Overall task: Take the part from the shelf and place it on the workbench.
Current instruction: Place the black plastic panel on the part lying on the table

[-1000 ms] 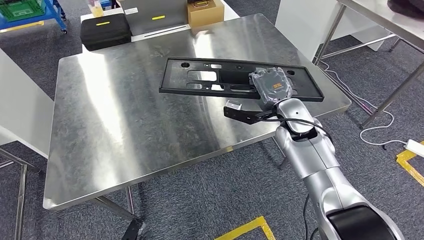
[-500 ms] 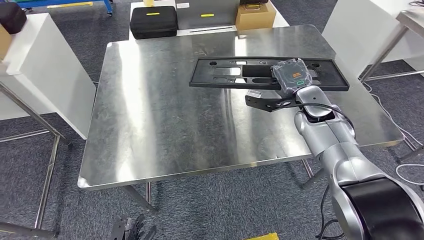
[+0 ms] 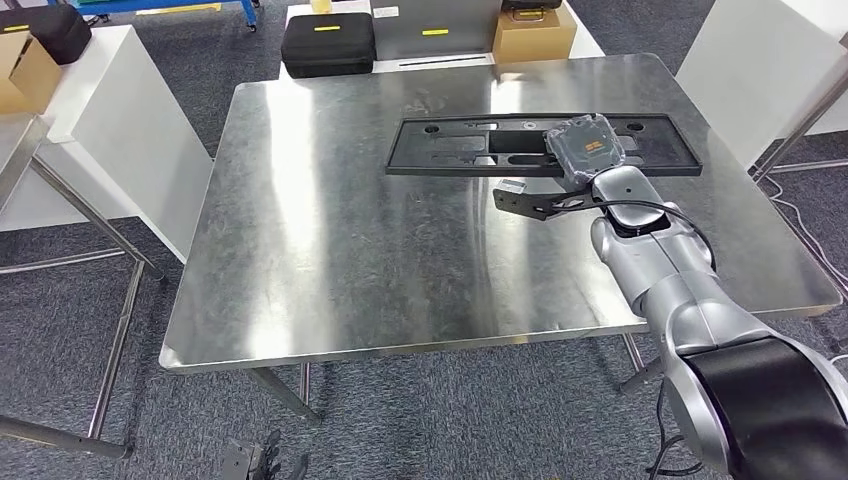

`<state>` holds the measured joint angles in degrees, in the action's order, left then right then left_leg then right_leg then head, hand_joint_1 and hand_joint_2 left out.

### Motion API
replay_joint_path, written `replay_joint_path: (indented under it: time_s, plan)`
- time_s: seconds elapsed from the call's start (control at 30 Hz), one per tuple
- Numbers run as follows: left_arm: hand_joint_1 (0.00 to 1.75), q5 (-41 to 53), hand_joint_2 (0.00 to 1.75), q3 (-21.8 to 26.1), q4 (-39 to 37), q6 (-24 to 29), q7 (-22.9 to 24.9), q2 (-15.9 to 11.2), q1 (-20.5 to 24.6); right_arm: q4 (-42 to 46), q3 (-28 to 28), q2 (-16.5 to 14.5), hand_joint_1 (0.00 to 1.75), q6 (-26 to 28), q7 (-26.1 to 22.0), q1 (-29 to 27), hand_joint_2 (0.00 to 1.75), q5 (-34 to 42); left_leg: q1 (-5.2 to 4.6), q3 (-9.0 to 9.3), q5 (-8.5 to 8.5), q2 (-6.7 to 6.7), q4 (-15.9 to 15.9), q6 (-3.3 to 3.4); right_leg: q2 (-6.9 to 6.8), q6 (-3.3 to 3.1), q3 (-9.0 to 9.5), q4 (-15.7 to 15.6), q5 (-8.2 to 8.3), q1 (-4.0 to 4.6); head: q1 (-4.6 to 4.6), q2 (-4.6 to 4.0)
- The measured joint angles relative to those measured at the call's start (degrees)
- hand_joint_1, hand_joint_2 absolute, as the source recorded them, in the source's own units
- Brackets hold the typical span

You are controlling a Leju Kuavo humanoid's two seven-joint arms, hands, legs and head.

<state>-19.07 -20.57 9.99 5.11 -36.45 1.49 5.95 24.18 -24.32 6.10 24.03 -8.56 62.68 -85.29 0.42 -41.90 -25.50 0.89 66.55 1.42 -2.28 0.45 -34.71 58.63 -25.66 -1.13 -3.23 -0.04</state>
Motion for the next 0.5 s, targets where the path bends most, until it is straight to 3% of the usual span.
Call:
replay_joint_path:
  time_s: [0.07,0.1,0.17,0.23,0.27,0.33,0.4,0.43,0.5]
  plan:
    - [0.0,0.34,1.75,0.11,0.02,0.35,0.58,0.0,0.14,-0.38,-0.03,0.22,1.73,0.2,-0.85,0.26,1.75,0.31,-0.61,3.26,1.85,1.42,-6.17,0.76,-0.6,0.31,0.26,-0.01,-0.35,0.4,0.05,0.0]
    - [0.0,0.64,1.75,0.13,0.03,0.27,0.92,0.01,0.19,-0.57,-0.03,0.3,1.73,0.49,-1.03,0.35,1.75,0.48,-0.89,3.82,1.79,1.72,-7.27,0.98,-0.93,0.52,0.32,-0.05,-0.49,0.54,0.07,0.0]
    - [0.0,1.32,1.75,0.12,0.08,0.15,1.6,0.04,0.21,-0.89,-0.04,0.29,1.73,1.32,-1.09,0.46,1.75,0.49,-1.0,4.15,1.68,1.06,-7.76,1.23,-1.55,1.06,0.54,-0.26,-0.72,0.79,0.08,0.0]
    - [0.0,1.98,1.75,0.1,0.11,0.15,2.02,0.17,0.23,-1.07,-0.1,0.3,1.73,1.8,-1.08,0.54,1.75,-0.04,-0.76,5.05,2.06,0.47,-8.73,1.75,-0.87,1.37,0.22,0.94,-1.6,0.85,0.17,0.0]
    - [0.0,2.26,1.75,0.09,0.14,0.13,2.11,0.25,0.33,-1.16,-0.13,0.36,1.73,1.86,-1.08,0.58,1.75,-0.32,-0.57,5.51,2.27,0.22,-9.2,2.04,-0.03,1.31,-0.81,3.25,-2.68,0.84,0.27,0.0]
    - [0.0,2.62,1.75,0.07,0.2,0.06,2.18,0.42,0.55,-1.5,-0.19,0.59,1.73,1.85,-1.09,0.57,1.75,-0.62,-0.44,5.72,2.33,-0.45,-9.42,2.38,1.54,1.07,-4.7,10.8,-5.5,0.55,0.44,0.0]
    - [0.0,2.77,1.75,0.04,0.24,0.01,2.22,0.58,0.56,-1.91,-0.21,0.85,1.73,1.85,-1.1,0.35,1.75,-0.7,-0.39,5.78,2.21,-1.29,-9.37,2.41,1.98,1.51,-7.96,15.91,-6.6,0.36,0.55,0.0]
    - [0.0,2.78,1.75,0.03,0.24,0.01,2.24,0.64,0.53,-2.05,-0.21,0.91,1.73,1.85,-1.1,0.26,1.75,-0.71,-0.34,5.82,2.13,-1.67,-9.3,2.31,2.03,2.03,-8.11,15.32,-5.79,0.25,0.57,0.0]
    - [0.0,2.79,1.75,0.03,0.24,0.01,2.25,0.69,0.52,-2.18,-0.23,0.94,1.73,1.85,-1.11,0.25,1.75,-0.71,-0.2,5.85,1.71,-2.27,-8.83,1.86,2.04,3.33,-5.38,8.1,-2.07,-0.19,0.63,0.0]
